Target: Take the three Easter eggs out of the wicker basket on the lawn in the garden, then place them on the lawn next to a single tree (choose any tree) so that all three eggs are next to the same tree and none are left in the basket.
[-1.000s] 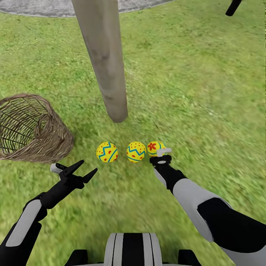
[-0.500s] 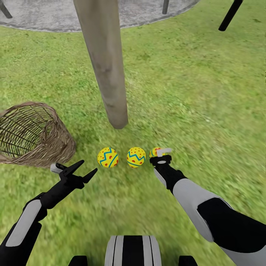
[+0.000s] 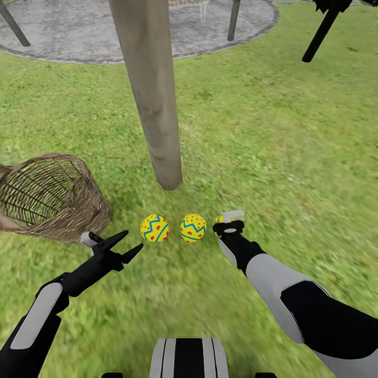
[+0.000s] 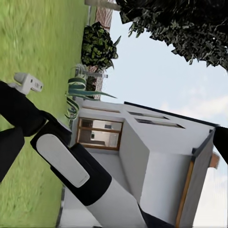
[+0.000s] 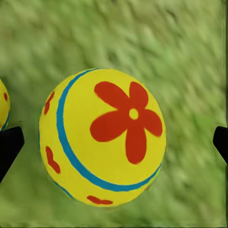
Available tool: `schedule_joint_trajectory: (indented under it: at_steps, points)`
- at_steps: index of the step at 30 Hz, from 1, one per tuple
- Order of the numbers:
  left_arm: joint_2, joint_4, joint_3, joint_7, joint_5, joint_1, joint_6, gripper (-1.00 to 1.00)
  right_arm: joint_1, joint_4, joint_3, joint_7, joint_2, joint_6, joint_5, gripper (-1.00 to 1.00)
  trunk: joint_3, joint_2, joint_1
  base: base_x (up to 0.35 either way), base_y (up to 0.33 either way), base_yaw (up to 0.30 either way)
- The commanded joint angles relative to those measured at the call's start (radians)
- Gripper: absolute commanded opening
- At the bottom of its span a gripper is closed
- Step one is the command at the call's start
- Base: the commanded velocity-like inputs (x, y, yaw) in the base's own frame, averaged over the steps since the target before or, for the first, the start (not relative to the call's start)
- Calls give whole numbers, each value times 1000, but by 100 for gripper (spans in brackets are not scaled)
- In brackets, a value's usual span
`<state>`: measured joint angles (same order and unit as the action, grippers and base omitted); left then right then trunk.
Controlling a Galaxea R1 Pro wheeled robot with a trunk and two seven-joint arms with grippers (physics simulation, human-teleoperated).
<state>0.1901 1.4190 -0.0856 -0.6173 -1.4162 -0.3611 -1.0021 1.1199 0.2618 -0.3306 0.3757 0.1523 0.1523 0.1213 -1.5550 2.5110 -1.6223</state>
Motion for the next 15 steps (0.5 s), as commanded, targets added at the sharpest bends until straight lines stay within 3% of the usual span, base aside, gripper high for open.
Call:
schedule_joint_trajectory:
  at_steps: [1, 5, 13, 15]
  points:
    - [0, -1, 1, -3, 2, 0, -4, 100, 0, 2, -8, 6, 0, 6, 11, 100, 3, 0, 1, -319, 0, 0]
    - [5, -2, 2, -2, 2, -1, -4, 100, -1, 2, -8, 6, -1, 5, 11, 100, 19, -1, 3, -309, 0, 0]
    - [13, -2, -6, -2, -1, -1, -4, 100, -3, 5, -9, 4, 0, 10, 14, 100, 50, -3, 6, -11, 0, 0]
    - [26, -4, -9, -2, -1, -1, -4, 100, -3, 5, -7, 0, -5, 63, 16, 100, 58, -3, 7, 0, 0, 0]
